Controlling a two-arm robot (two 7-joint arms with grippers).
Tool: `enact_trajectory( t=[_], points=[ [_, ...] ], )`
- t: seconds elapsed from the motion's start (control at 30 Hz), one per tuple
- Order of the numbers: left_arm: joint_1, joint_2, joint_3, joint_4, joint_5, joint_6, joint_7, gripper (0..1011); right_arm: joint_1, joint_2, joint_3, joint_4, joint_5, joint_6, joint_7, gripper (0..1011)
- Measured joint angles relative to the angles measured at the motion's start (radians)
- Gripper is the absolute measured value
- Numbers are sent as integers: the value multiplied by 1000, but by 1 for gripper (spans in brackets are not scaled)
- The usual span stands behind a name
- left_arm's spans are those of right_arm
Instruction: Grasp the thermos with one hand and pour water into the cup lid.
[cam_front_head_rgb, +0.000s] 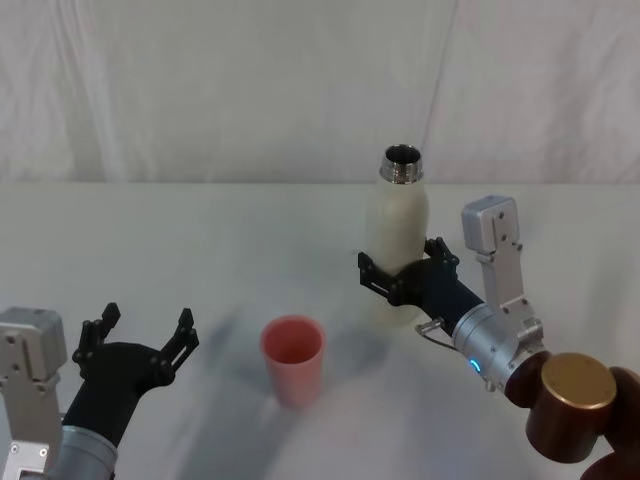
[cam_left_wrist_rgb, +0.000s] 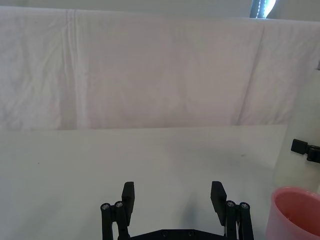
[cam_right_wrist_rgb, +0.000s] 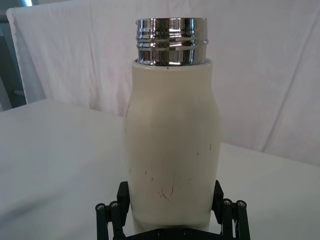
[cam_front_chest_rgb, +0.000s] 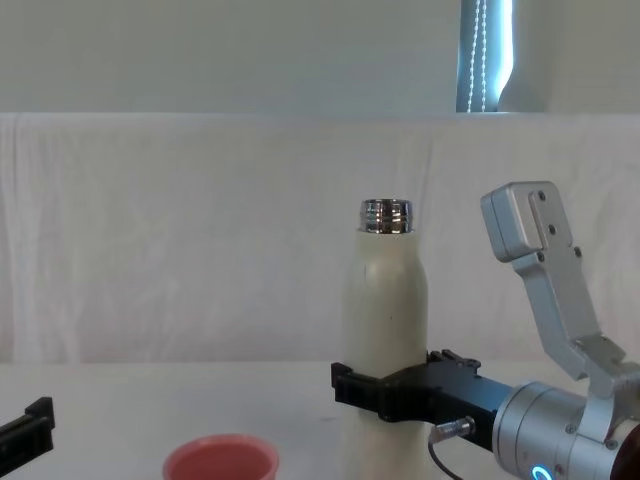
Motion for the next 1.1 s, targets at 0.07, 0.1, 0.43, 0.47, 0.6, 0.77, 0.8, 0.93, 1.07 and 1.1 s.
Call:
enact_trajectory(
  t=[0.07,0.1,0.43,0.47,0.6,0.77,0.8,0.93,1.07,1.1],
  points=[
    [0,0,0,0,0,0,0,1001,-7,2,0,-11,1,6,-2,1001],
    [0,0,0,0,0,0,0,1001,-10,3,0,-16,1,8,-3,1001],
    [0,0,0,0,0,0,0,1001,-91,34,7,-134,5,28,-16,1001],
    [0,0,0,0,0,0,0,1001,-97,36,8,-142,5,28,-17,1001],
    [0,0,0,0,0,0,0,1001,-126,45,13,-179,8,28,-21,1001],
    [0,0,0,0,0,0,0,1001,-163,58,14,-225,9,24,-24,1001],
    [0,0,0,0,0,0,0,1001,-169,59,14,-232,9,23,-26,1001],
    [0,0,0,0,0,0,0,1001,-195,67,17,-265,4,18,-36,1001],
    [0,0,0,0,0,0,0,1001,-224,75,20,-303,-8,13,-47,1001],
    [0,0,0,0,0,0,0,1001,-229,76,20,-309,-13,13,-50,1001]
  ],
)
